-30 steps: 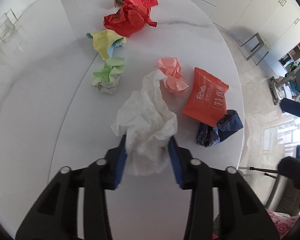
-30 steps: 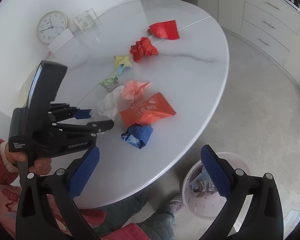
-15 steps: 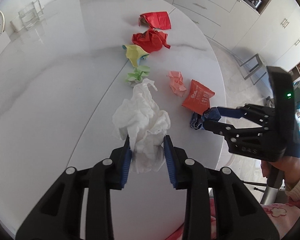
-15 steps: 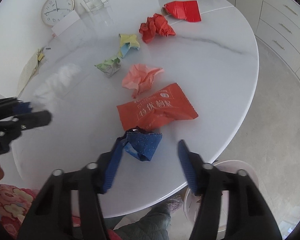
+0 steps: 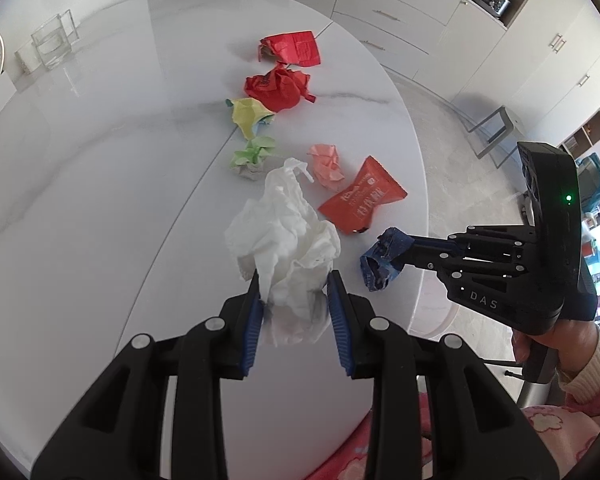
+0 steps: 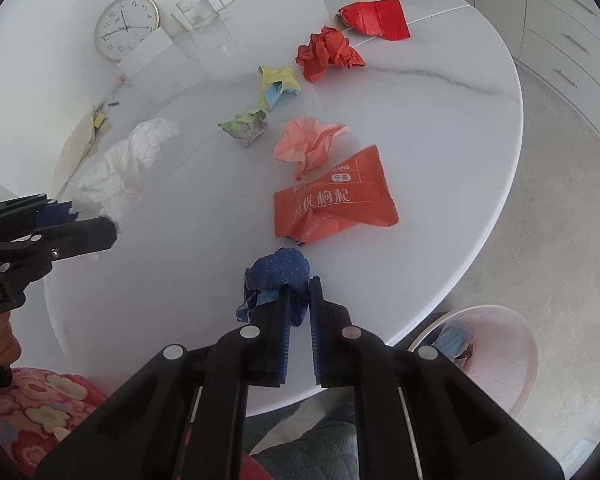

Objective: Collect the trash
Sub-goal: 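Carry the tissue and blue cloth over the wastebasket and open both tools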

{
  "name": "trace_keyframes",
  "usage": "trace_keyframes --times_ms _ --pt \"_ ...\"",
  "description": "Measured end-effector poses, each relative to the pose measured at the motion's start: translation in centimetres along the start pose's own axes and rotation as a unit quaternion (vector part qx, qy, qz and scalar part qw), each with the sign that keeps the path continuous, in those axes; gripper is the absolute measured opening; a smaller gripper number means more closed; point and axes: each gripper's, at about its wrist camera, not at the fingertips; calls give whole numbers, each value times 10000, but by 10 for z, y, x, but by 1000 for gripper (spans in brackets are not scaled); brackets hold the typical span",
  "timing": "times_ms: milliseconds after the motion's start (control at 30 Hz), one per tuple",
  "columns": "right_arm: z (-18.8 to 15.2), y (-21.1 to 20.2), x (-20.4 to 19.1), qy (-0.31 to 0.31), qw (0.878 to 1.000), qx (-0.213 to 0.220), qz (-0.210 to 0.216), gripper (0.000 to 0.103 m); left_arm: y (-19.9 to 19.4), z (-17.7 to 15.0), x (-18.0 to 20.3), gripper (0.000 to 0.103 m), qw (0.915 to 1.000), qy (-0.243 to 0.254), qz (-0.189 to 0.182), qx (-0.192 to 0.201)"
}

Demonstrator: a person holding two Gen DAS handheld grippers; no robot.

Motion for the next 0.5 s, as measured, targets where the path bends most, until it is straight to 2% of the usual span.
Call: trace_keyframes --times_ms 267,500 --pt "-18 -34 7 229 9991 343 81 10 -4 -2 27 31 9994 273 -204 -45" --pt "-63 -83 48 756 9947 637 -299 10 1 2 95 31 9935 964 -590 -98"
Point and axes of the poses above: each gripper's, at about its wrist camera, not at the fingertips, and y roughly the way its jaws point, x to its right, z to its top, and after that the axes turned 3 degrees about -y, right-handed
